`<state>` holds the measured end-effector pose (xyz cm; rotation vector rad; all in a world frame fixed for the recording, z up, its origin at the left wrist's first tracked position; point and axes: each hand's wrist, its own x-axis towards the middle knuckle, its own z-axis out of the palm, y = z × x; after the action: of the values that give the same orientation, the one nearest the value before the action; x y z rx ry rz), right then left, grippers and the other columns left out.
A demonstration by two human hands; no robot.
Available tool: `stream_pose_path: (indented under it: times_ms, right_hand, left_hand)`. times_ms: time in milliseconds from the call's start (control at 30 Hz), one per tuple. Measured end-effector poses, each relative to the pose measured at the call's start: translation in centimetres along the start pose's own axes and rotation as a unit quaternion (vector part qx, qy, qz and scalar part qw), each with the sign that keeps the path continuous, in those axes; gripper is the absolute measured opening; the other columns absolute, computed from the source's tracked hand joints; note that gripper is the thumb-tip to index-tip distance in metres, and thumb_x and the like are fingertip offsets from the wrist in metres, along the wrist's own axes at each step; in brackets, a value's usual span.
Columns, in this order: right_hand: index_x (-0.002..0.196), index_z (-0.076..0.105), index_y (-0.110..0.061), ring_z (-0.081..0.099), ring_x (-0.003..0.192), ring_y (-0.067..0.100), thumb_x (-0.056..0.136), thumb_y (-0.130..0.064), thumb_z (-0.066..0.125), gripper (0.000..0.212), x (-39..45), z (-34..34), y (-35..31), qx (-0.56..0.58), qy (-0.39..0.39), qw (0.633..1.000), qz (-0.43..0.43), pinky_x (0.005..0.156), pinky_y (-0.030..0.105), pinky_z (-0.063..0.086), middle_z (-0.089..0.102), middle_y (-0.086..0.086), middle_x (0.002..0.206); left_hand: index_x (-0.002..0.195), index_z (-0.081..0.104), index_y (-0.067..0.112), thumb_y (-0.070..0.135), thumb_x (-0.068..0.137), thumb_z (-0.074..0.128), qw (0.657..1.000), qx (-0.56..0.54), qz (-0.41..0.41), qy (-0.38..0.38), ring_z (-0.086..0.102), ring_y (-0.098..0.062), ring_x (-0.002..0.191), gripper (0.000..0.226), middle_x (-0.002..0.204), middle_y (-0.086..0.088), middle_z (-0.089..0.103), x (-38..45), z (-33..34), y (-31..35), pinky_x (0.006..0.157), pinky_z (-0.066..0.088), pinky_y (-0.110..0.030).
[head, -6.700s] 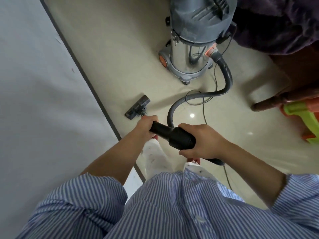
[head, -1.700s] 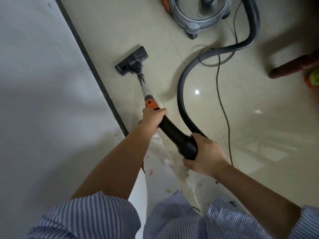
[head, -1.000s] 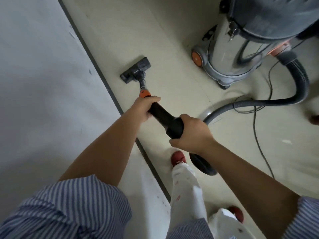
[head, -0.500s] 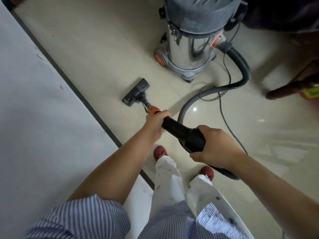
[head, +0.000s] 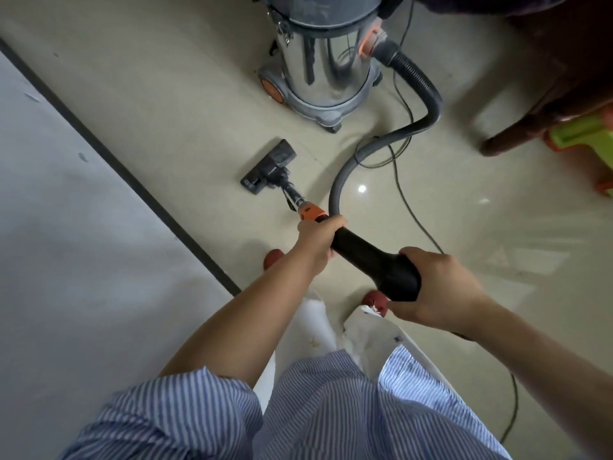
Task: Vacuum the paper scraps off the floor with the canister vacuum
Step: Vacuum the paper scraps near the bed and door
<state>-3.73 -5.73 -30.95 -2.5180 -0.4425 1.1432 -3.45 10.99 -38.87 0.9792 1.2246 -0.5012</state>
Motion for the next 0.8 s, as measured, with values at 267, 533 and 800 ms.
stream_pose_path:
  times_ms: [267, 533, 800]
  right_hand:
    - [0.11, 0.051, -0.015, 0.055, 0.081, 0.019, 0.07, -0.032, 0.074, 0.049, 7.1, 2.2, -5.7, 0.022, -0.018, 1.0, 0.014, 0.068, 0.024, 0.04, 0.056, -0.003, 0.091]
    - [0.113, 0.048, -0.017, 0.053, 0.082, 0.017, 0.075, -0.034, 0.069, 0.046, 23.2, 1.1, -21.5, 0.026, 0.005, 1.0, 0.003, 0.068, 0.022, 0.036, 0.058, -0.002, 0.095]
    - [0.106, 0.049, -0.013, 0.047, 0.076, 0.018, 0.071, -0.025, 0.073, 0.044, 40.1, -2.7, -34.7, 0.056, 0.055, 0.997, -0.01, 0.065, 0.024, 0.035, 0.05, -0.002, 0.084]
  left_hand:
    - [0.127, 0.035, -0.003, 0.007, 0.082, 0.062, 0.996, 0.078, 0.023, 0.041, 0.052, -0.013, 0.067, 0.053, 0.078, -0.004, 0.049, 5.2, -5.1, 5.5, 0.06, 0.048, -0.023]
    - [0.118, 0.037, 0.006, 0.013, 0.083, 0.064, 0.993, 0.093, 0.038, 0.059, 0.054, -0.02, 0.078, 0.044, 0.091, -0.009, 0.05, 14.0, -16.6, 23.2, 0.063, 0.048, -0.028]
    - [0.129, 0.042, 0.001, 0.017, 0.089, 0.06, 0.993, 0.046, 0.075, 0.078, 0.053, -0.024, 0.095, 0.047, 0.107, -0.011, 0.051, 22.0, -24.5, 40.8, 0.062, 0.05, -0.027]
